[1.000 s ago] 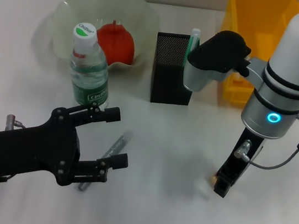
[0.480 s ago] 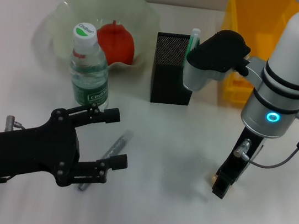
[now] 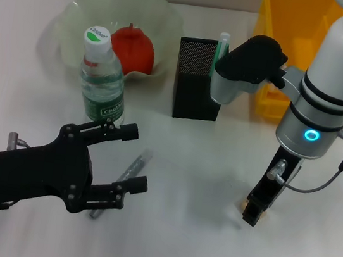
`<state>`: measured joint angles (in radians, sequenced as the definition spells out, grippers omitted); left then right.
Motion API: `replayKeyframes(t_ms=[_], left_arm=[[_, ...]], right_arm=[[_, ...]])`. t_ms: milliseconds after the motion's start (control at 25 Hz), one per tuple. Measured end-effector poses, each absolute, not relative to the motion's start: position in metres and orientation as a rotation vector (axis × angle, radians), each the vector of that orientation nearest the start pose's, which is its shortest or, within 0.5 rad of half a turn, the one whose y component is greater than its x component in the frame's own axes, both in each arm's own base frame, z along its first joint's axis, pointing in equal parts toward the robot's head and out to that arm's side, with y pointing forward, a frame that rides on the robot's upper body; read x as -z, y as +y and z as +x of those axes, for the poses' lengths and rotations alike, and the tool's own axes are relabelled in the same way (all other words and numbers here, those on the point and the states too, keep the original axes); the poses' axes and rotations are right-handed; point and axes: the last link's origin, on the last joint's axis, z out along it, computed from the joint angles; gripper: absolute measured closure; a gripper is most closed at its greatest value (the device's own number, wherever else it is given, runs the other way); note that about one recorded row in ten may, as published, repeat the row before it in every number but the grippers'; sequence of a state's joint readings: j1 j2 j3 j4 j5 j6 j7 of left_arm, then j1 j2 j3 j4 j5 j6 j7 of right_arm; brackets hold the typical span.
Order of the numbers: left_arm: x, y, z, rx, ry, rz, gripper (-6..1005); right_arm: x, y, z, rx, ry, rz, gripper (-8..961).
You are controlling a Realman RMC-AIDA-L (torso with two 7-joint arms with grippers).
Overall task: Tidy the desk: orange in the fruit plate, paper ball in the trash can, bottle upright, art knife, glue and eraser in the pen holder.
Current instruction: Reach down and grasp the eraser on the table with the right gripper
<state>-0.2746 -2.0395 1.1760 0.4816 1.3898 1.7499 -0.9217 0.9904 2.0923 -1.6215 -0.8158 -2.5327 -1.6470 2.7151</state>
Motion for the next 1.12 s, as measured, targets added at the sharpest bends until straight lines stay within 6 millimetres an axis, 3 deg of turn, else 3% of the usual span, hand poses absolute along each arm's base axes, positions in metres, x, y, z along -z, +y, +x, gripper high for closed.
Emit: replayKeyframes(t_ms=[480,1120], left_arm=[[0.0238,0.2373,-0.2711,1.155,-0.296,-2.681,195],[0.0237,0.2369,-0.2717,1.153,-0.299,-2.679,197]], right_arm=[[0.0734,0.3438,0.1564,1.128,1.005,-2.680,438],[0.0759,0.3440,0.1562,1.129,0.979,-2.680,509]])
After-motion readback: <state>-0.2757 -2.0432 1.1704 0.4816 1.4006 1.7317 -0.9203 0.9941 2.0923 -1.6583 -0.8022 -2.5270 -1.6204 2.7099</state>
